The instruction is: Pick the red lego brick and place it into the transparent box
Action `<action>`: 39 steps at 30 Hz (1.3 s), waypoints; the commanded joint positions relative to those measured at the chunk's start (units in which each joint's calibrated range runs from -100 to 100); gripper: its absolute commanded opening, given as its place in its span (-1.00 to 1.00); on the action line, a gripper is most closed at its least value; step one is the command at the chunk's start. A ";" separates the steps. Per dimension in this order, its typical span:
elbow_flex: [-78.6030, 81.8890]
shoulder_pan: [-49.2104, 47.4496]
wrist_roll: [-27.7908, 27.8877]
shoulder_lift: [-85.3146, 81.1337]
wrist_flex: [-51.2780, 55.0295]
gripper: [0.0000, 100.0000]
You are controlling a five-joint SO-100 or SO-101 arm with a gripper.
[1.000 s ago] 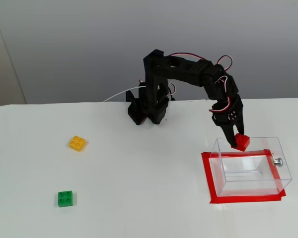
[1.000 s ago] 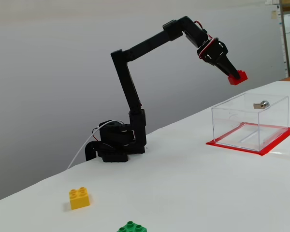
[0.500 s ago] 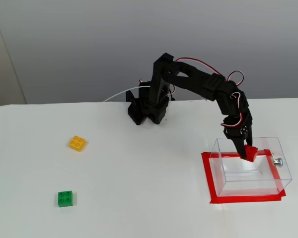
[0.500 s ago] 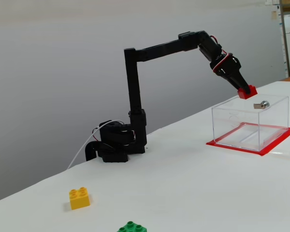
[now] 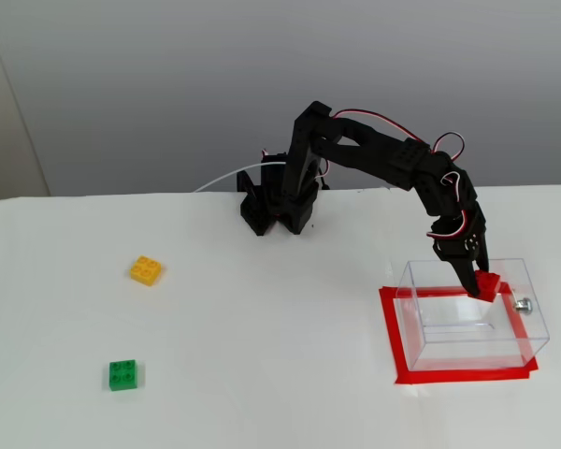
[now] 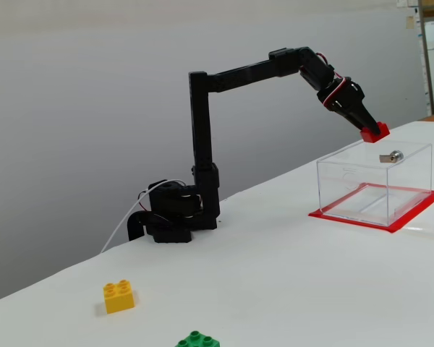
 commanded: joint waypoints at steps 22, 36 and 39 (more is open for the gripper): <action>-2.05 0.31 -0.24 -0.41 -0.68 -0.32; -2.32 0.46 -0.24 -0.50 -0.60 -0.52; -2.32 0.53 -0.24 -0.84 -0.25 -0.76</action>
